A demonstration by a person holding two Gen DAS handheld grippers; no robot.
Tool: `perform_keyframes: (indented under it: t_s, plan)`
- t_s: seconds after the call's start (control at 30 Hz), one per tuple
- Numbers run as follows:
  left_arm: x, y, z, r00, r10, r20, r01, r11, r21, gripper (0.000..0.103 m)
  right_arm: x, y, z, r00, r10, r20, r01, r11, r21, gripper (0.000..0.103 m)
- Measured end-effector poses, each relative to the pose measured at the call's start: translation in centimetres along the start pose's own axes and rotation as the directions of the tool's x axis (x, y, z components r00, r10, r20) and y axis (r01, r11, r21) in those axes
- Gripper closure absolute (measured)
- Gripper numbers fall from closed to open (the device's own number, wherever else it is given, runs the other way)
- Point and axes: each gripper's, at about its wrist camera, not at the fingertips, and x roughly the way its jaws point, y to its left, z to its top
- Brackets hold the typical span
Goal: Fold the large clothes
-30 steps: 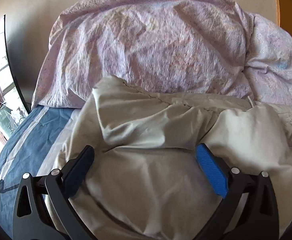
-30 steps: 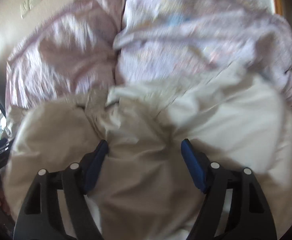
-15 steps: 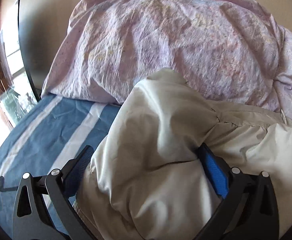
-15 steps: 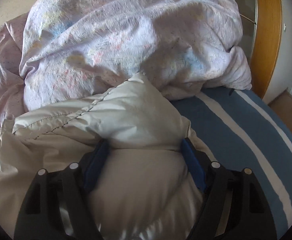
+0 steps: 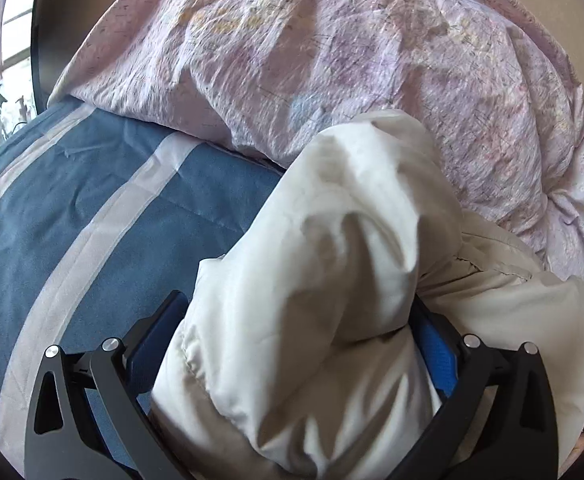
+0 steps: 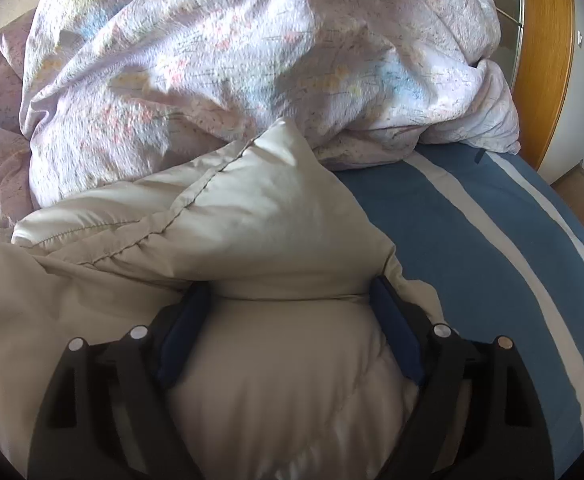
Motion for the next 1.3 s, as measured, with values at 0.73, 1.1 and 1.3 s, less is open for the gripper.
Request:
perform_keyframes:
  t_s: [0.73, 1.1, 1.3]
  plan:
    - [-11.5, 8.2, -9.0, 0.977, -0.21, -0.022, 0.199, 0.949, -0.247, 0.001, -9.6, -12.8, -10.2, 0.921, 0.388, -0.015, -0.302, 0.739, 0.602, 0.021]
    - [-8.6, 6.0, -10.3, 0.955, -0.294, -0.024, 0.267, 0.897, -0.353, 0.025, -7.3, -11.5, -11.3, 0.859, 0.511, 0.039, -0.414, 0.648, 0.639, 0.033]
    - [-8.6, 6.6, -10.4, 0.934, -0.352, 0.064, 0.342, 0.823, -0.454, 0.066, -7.9, -11.6, -11.7, 0.843, 0.53, 0.098, -0.471, 0.635, 0.613, 0.069]
